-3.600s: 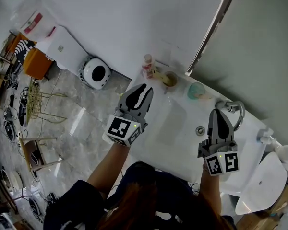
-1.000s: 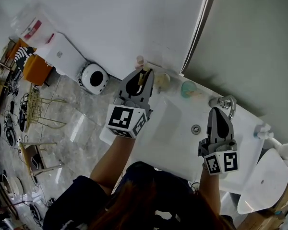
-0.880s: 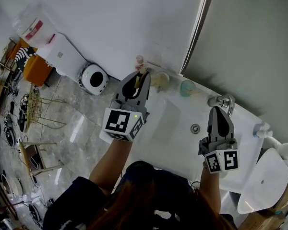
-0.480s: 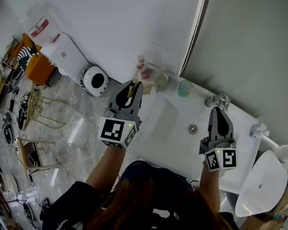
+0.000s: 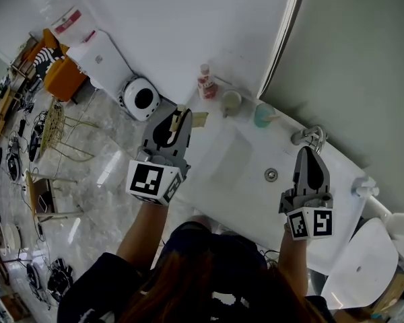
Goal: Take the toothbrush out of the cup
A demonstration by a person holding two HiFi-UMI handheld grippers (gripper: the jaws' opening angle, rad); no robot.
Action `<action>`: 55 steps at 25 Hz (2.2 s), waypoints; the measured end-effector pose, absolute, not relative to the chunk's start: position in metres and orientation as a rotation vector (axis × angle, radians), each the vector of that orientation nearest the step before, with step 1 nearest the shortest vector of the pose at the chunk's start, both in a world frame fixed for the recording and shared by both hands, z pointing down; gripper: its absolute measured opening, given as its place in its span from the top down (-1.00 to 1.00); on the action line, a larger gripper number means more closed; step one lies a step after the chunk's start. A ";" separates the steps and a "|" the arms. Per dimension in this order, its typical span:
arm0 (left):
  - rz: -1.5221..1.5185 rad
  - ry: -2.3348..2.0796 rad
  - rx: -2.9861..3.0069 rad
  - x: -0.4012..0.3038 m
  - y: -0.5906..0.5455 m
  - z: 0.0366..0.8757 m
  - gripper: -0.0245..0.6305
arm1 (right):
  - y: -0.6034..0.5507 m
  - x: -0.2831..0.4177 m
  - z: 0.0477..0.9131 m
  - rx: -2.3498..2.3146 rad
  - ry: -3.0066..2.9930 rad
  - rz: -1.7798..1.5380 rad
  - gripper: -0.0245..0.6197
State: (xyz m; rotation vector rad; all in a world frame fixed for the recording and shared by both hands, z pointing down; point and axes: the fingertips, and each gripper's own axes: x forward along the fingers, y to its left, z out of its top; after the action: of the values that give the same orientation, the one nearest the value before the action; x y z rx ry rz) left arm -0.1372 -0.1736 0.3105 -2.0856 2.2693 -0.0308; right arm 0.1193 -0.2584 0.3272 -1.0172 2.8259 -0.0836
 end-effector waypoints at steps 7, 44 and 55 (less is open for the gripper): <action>-0.001 2.275 -2.080 -0.159 -0.177 0.314 0.70 | -0.263 0.118 0.333 -1.079 2.837 -0.047 0.88; 0.053 1.549 -2.680 -0.265 -0.218 0.324 0.70 | -0.197 -0.062 0.328 -1.749 2.431 0.038 0.88; 0.018 1.525 -2.722 -0.228 -0.238 0.347 0.70 | -0.227 -0.030 0.364 -1.782 2.429 -0.071 0.88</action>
State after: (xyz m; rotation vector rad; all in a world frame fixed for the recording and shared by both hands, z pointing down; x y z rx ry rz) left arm -0.2281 -0.2379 0.3472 -2.7223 1.5250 0.0182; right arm -0.0297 -0.2267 0.3642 -1.7825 2.4286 -0.0707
